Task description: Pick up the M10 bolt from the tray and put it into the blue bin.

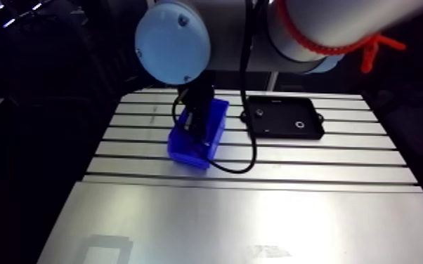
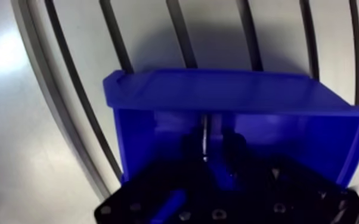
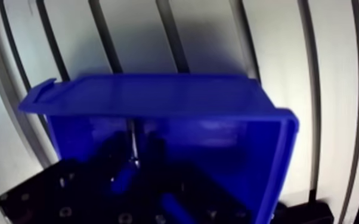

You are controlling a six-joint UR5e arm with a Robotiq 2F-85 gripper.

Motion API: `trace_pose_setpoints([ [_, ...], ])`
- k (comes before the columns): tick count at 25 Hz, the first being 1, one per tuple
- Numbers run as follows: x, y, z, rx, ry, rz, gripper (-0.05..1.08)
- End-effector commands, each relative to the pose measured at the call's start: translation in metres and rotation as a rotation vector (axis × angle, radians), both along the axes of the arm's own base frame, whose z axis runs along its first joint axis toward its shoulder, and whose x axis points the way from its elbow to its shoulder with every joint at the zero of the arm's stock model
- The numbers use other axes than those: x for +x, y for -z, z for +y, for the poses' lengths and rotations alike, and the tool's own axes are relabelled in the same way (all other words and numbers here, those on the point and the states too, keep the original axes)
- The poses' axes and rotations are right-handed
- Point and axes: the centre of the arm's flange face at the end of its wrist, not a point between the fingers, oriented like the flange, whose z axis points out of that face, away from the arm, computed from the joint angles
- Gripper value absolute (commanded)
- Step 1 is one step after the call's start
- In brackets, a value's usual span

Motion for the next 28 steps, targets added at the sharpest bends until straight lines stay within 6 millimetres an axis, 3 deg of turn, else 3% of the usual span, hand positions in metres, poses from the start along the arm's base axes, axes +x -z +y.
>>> trace_pose_setpoints([
  [1, 0.0, 0.0, 0.0, 0.002, 0.001, 0.01, 0.05],
  [7, -0.003, -0.015, 0.0, -0.004, 0.009, 0.028, 0.02],
  [10, -0.006, -0.037, 0.001, -0.003, 0.02, 0.036, 0.02],
  [14, -0.007, -0.085, 0.0, -0.004, 0.026, 0.032, 0.02],
  [21, -0.008, -0.145, 0.002, 0.023, 0.128, 0.02, 0.02],
  [28, -0.017, -0.213, 0.002, 0.059, 0.514, 0.061, 0.02],
])
